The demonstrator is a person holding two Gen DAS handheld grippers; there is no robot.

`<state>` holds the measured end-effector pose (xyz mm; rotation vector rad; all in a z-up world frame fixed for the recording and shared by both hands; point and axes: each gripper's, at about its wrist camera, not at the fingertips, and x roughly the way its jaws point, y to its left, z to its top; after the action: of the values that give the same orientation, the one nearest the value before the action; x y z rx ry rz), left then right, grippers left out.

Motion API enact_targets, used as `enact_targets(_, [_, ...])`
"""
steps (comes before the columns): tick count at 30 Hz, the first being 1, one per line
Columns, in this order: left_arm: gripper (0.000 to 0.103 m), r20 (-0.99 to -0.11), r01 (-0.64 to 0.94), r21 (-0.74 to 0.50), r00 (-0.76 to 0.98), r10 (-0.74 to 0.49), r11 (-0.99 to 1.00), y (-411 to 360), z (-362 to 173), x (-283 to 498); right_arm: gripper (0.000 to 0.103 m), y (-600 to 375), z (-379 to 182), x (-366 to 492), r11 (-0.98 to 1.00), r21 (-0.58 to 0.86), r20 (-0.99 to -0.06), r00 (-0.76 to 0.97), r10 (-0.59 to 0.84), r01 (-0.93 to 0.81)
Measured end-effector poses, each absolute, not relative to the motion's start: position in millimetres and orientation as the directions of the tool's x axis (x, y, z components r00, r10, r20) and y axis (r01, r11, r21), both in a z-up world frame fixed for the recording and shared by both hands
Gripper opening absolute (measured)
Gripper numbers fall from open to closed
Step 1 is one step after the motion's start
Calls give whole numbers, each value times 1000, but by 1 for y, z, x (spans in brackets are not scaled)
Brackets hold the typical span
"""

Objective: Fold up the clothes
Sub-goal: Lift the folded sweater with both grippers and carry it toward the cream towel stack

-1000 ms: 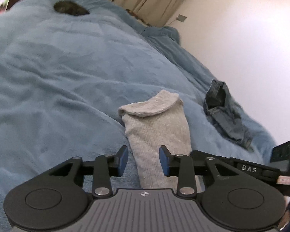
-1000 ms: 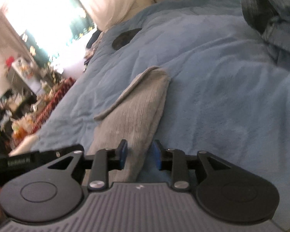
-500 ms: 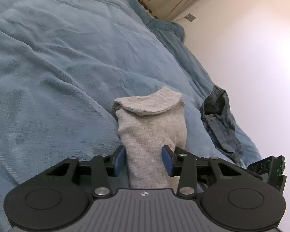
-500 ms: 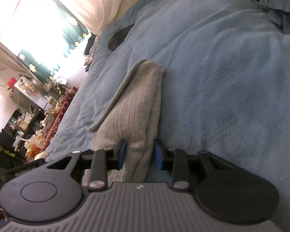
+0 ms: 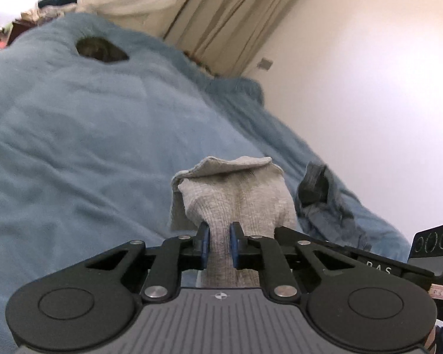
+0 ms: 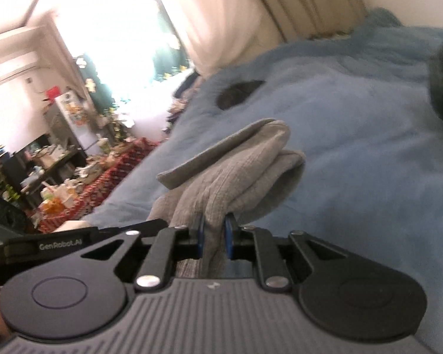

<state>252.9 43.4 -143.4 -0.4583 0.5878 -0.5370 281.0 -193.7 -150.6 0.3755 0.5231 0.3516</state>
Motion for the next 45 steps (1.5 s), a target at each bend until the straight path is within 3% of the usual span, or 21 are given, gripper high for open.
enact_targets(7, [14,-347,271,-514,802,-486,814,113,-103,229,15,-115,-105,288,830,408,-354,772,527,-380])
enact_targets(21, [14,-391,-38,-296,916,-85,954,326,-42,196,15,175,-74,342,617,523,-227,601,766,-588])
enact_targets(32, [13,-542,-139,-147,839,37,979,412,-64,240,15,329,-134,402,629,640,-323,587,742,-442])
enact_targets(43, [14,-660,-120,-116,751,14,986,434,-105,269,16,344,-209,437,661,674,-433,548,716,-330])
enact_targets(45, [16,-667,-121,-125,745,7,985,437,-113,270,20,344,-220,442,650,687,-432,537,725,-325])
